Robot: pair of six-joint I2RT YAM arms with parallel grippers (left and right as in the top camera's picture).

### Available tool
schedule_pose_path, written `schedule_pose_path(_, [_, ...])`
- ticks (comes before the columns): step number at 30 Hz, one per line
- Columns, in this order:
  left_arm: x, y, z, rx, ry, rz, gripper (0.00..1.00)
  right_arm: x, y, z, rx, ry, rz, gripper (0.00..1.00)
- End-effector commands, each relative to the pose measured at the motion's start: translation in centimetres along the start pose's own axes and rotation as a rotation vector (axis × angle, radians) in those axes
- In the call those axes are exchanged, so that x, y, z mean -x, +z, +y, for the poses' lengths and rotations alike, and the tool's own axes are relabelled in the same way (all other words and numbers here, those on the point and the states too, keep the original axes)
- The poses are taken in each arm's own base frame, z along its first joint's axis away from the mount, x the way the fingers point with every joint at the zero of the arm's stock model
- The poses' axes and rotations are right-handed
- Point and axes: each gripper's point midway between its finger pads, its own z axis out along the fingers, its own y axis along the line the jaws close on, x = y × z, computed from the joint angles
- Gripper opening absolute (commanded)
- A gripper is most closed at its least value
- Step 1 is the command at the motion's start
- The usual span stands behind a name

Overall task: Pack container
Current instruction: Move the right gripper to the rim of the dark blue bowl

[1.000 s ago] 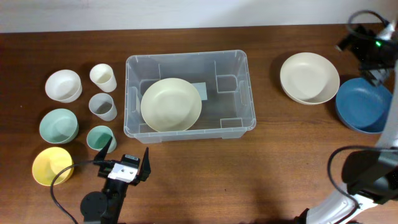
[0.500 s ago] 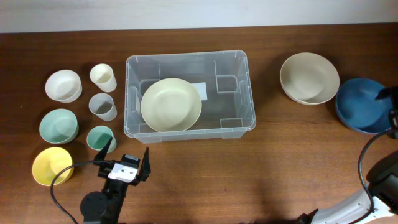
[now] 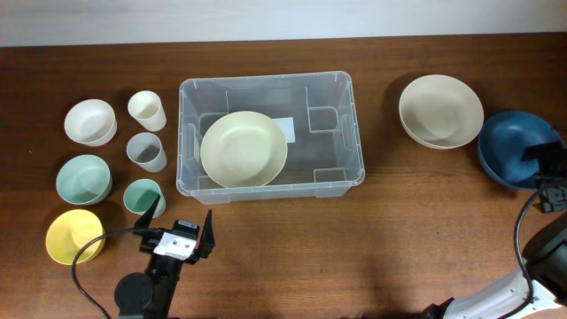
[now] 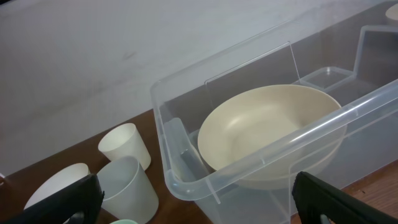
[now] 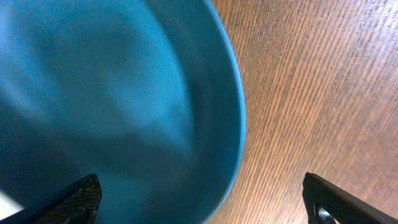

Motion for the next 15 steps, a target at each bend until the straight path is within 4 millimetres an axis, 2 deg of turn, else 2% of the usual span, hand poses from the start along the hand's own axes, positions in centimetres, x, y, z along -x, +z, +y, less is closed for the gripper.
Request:
schedule_pose_path(1, [-0.1,0.0,0.0,0.000,0.008,-0.001,0.99,-0.2,1.4,-1.2,-0.030,0.023,-0.014,0.99])
schedule_pose_path(4, [-0.1,0.0,0.0,0.000,0.008,-0.001,0.99,-0.3,2.3,-1.5,-0.025,0.032,-0.024,0.99])
schedule_pose_path(11, [-0.1,0.0,0.0,0.000,0.008,-0.001,0.99,0.1,3.0,-1.5,-0.019,0.029,-0.043,0.96])
schedule_pose_path(15, [-0.1,0.0,0.0,0.000,0.008,-0.001,0.99,0.1,3.8,-1.7,-0.025,0.030,-0.035,0.85])
